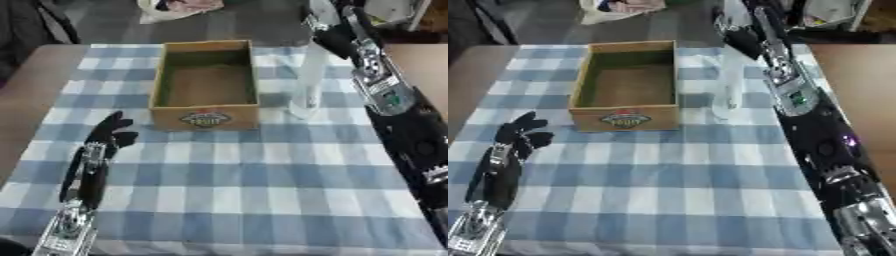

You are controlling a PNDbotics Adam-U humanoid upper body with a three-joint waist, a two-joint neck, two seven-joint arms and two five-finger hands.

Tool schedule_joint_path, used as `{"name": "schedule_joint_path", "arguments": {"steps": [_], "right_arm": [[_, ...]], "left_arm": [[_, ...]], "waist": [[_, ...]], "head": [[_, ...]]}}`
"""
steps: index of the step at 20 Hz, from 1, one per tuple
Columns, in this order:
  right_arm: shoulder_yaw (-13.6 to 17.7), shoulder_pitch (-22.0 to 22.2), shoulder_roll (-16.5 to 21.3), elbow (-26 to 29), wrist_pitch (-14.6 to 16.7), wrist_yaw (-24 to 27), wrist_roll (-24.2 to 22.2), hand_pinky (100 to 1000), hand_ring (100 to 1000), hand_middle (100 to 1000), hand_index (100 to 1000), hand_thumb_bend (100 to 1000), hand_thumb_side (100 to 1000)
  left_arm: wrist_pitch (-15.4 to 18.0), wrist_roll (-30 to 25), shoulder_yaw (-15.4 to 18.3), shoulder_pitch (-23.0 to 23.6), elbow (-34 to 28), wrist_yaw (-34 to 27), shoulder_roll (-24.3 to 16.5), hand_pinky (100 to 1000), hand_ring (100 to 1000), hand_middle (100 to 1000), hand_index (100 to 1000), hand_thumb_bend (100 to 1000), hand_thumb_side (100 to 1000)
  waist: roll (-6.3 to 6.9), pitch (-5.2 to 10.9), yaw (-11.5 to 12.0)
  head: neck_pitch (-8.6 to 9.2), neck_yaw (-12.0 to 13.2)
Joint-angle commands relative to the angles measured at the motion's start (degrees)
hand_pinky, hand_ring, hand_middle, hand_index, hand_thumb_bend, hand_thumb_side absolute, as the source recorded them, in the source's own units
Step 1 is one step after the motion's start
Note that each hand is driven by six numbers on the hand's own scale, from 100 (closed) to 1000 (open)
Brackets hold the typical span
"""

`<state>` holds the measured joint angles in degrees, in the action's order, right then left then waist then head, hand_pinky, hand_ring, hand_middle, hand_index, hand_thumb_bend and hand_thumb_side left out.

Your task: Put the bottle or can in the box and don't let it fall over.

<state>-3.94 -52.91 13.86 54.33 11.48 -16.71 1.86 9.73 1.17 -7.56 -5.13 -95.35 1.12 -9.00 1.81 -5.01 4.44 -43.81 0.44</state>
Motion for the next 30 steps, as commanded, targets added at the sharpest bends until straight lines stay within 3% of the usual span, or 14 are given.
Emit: {"name": "schedule_joint_path", "arguments": {"steps": [1,7,11,15,26,30], "right_arm": [[0.1,-1.4,0.6,0.3,0.1,0.7,-0.2,668,863,818,975,241,589],[0.3,-1.2,0.4,-0.5,-0.1,1.1,-0.4,660,856,812,968,229,584],[0.4,-1.2,0.4,-0.7,-0.3,1.9,-0.2,639,819,765,914,163,540],[0.5,-1.2,0.4,-0.5,-0.2,2.7,0.5,611,765,684,803,100,488],[0.6,-1.2,0.5,-0.1,0.2,5.6,4.5,498,546,407,488,100,257],[0.5,-1.1,0.5,-0.1,0.0,6.4,5.4,484,510,357,430,100,228]], "left_arm": [[0.1,-0.1,0.0,-0.8,-0.9,-0.1,0.0,778,716,757,917,441,964],[0.1,0.0,0.1,-0.8,-1.0,-0.1,0.0,778,716,756,917,442,963],[0.1,0.0,0.1,-0.7,-1.0,-0.1,0.0,778,715,755,917,444,963],[0.0,0.1,0.1,-0.7,-1.0,-0.1,0.0,778,715,755,917,444,963],[0.0,0.2,0.2,-0.8,-1.0,-0.1,0.0,778,714,753,917,446,962],[0.0,0.2,0.2,-0.8,-1.0,-0.1,0.0,777,714,753,917,447,962]], "waist": [[-0.03,0.53,0.1],[0.1,0.57,0.2],[0.13,0.6,0.2],[0.12,0.59,0.1],[0.19,0.62,0.2],[0.21,0.62,0.2]], "head": [[-0.31,0.0],[-0.31,0.1],[-0.31,0.2],[-0.31,0.2],[-0.31,0.4],[-0.31,0.4]]}}
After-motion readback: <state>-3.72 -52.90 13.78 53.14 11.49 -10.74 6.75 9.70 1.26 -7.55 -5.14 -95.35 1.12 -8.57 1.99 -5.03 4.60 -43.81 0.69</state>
